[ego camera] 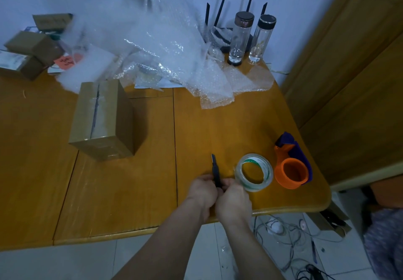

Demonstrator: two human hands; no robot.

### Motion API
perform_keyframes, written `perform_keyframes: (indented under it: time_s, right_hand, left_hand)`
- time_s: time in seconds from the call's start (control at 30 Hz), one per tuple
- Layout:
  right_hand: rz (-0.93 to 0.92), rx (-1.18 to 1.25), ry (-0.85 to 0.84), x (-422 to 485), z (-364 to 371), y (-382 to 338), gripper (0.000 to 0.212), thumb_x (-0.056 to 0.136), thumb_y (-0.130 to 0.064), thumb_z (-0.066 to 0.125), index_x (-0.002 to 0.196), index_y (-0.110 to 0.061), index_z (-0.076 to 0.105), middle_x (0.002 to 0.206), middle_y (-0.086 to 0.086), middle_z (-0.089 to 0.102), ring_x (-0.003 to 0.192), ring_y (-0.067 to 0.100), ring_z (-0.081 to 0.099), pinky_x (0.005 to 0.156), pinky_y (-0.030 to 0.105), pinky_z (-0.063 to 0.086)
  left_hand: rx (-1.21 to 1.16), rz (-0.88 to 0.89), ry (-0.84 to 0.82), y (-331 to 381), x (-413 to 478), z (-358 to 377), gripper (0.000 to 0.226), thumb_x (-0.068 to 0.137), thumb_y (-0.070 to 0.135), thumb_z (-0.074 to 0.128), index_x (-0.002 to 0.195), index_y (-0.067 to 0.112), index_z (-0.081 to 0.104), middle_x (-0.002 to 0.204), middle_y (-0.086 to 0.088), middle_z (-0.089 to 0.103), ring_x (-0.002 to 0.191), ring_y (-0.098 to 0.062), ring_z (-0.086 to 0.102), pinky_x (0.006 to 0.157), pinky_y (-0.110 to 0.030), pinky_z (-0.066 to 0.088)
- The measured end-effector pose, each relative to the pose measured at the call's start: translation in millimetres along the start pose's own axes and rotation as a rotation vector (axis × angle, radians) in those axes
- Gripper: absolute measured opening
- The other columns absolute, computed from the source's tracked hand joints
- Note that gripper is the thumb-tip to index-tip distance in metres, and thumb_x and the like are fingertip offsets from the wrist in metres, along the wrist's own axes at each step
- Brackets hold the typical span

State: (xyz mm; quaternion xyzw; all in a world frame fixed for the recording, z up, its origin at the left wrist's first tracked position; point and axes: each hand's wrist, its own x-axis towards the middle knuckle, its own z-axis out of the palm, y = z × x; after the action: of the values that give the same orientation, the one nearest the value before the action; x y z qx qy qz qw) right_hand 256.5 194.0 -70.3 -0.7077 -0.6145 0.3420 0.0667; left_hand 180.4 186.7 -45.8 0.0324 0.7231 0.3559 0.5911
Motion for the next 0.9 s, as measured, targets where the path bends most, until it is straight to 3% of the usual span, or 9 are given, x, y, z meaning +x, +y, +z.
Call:
perform_keyframes:
  time_s: [0.23,0.37,0.5,0.67,0.77,0.83,0.9]
  right_hand:
    - [-0.019,0.18,-0.021,-10.1,-11.0,-6.2,0.022,0.095,-0.023,0.062,0.114,-0.029,0.071,0.106,-0.008,0.076,0.097,0.019,0.07,0.078,0.036,0.057]
    - [-0.016,0.401,-0.063,-18.6,-24.3,-19.3,0.023,0.095,-0.017,0.065,0.116,-0.023,0.071,0.104,-0.01,0.075,0.096,0.01,0.07,0.085,0.031,0.06]
    - [-0.042,0.544,-0.123,-35.1,-48.6,-44.0,0.023,0.095,-0.015,0.066,0.115,-0.025,0.07,0.106,-0.01,0.074,0.101,0.009,0.07,0.091,0.033,0.06]
    - [-0.14,0.61,-0.169,-63.5,-87.7,-83.4,0.021,0.095,-0.014,0.067,0.11,-0.028,0.07,0.106,-0.011,0.073,0.101,0.004,0.067,0.074,0.015,0.053]
    - [-0.211,0.606,-0.193,-81.1,-112.3,-108.7,0.02,0.094,-0.014,0.067,0.107,-0.029,0.072,0.103,-0.013,0.075,0.099,0.002,0.069,0.074,0.013,0.051]
    - [-0.265,0.607,-0.217,-95.4,-130.9,-126.8,0.021,0.095,-0.014,0.067,0.104,-0.032,0.073,0.1,-0.015,0.076,0.095,-0.004,0.068,0.071,0.01,0.05]
    - [-0.309,0.61,-0.238,-108.2,-144.3,-141.8,0.023,0.094,-0.011,0.066,0.101,-0.032,0.074,0.098,-0.013,0.078,0.092,-0.004,0.07,0.077,0.014,0.055]
  left_hand:
    - [-0.073,0.061,0.06,-0.5,-15.6,-6.7,0.036,0.106,0.011,0.038,0.128,0.017,0.066,0.109,-0.006,0.074,0.103,-0.022,0.067,0.095,-0.036,0.055]
    - [-0.129,0.155,0.074,10.9,-44.9,-17.5,0.027,0.107,0.011,0.045,0.102,0.02,0.07,0.093,0.001,0.074,0.088,-0.012,0.067,0.073,-0.023,0.053]
    - [-0.185,0.221,0.065,27.9,-80.9,-33.2,0.029,0.106,0.009,0.049,0.093,0.023,0.072,0.093,-0.004,0.077,0.095,-0.019,0.071,0.082,-0.03,0.057]
    - [-0.191,0.321,0.083,58.1,-130.2,-56.5,0.029,0.105,0.011,0.051,0.095,0.022,0.076,0.096,-0.005,0.08,0.099,-0.021,0.073,0.096,-0.04,0.056]
    - [-0.173,0.402,0.111,74.0,-157.7,-70.5,0.029,0.103,0.01,0.054,0.094,0.02,0.08,0.09,-0.002,0.082,0.096,-0.022,0.075,0.096,-0.042,0.057]
    - [-0.165,0.452,0.13,85.7,-179.8,-81.2,0.027,0.102,0.008,0.055,0.098,0.017,0.08,0.09,-0.002,0.083,0.094,-0.02,0.075,0.09,-0.036,0.058]
    - [-0.163,0.504,0.136,95.2,-196.7,-90.7,0.024,0.101,0.008,0.057,0.101,0.015,0.08,0.089,0.0,0.083,0.093,-0.019,0.076,0.087,-0.035,0.06]
